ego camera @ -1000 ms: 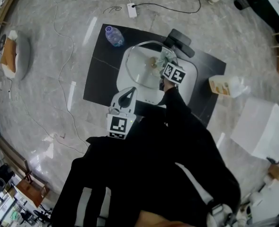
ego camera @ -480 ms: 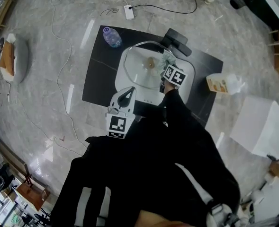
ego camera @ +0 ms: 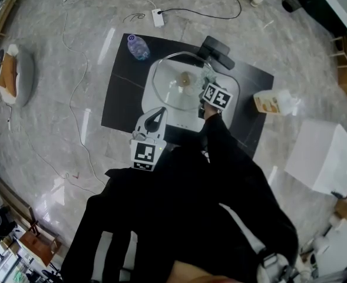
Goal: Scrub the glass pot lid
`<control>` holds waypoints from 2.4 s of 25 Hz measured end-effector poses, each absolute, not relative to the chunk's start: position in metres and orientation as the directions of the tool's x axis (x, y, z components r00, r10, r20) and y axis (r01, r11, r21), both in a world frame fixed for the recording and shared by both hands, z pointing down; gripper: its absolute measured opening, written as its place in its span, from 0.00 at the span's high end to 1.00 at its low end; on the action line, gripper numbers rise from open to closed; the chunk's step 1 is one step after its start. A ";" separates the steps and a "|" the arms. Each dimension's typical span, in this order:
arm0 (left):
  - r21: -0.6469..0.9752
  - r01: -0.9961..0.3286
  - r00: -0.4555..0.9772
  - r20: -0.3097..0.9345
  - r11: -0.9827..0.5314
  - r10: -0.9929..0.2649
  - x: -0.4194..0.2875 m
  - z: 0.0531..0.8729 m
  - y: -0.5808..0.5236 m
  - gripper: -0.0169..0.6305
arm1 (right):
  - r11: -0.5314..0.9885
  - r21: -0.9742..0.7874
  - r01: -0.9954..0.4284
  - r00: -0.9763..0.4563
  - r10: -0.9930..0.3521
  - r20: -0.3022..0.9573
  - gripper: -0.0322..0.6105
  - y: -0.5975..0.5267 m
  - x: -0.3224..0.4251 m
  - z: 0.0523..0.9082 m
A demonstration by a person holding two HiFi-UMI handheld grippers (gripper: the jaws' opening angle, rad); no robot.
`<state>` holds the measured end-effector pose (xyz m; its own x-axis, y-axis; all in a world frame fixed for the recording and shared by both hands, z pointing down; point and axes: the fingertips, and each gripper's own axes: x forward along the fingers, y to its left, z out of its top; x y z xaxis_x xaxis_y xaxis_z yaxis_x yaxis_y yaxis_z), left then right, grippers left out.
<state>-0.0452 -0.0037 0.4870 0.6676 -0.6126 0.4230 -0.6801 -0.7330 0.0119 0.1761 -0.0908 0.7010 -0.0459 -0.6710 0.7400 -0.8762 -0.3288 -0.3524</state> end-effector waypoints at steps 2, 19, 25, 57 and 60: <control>0.009 -0.682 0.666 0.420 -0.731 -0.616 -0.046 0.486 -0.005 0.97 | -0.313 -0.358 -0.880 -0.059 -0.675 0.735 0.84 -0.091 0.171 0.697; 0.001 -0.757 0.591 0.428 -0.654 -0.684 -0.083 0.487 -0.005 0.97 | -0.130 -0.409 -0.903 -0.224 -0.670 0.708 0.84 -0.122 0.065 0.690; 0.009 -0.791 0.551 0.445 -0.612 -0.706 -0.101 0.492 -0.002 0.97 | -0.063 -0.449 -0.891 -0.301 -0.658 0.690 0.84 -0.132 0.029 0.697; 0.036 -0.855 0.460 0.514 -0.518 -0.724 -0.139 0.517 -0.013 0.97 | -0.058 -0.449 -0.892 -0.334 -0.585 0.739 0.84 -0.169 -0.015 0.747; 0.038 -0.853 0.464 0.512 -0.520 -0.723 -0.138 0.517 -0.016 0.97 | -0.072 -0.440 -0.895 -0.321 -0.581 0.748 0.84 -0.170 -0.013 0.750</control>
<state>-0.1383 -0.0156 0.5174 0.4638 -0.7227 0.5125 -0.8531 -0.5203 0.0382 -0.0126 -0.1699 0.7504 -0.3208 -0.5808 0.7482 -0.8953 -0.0719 -0.4397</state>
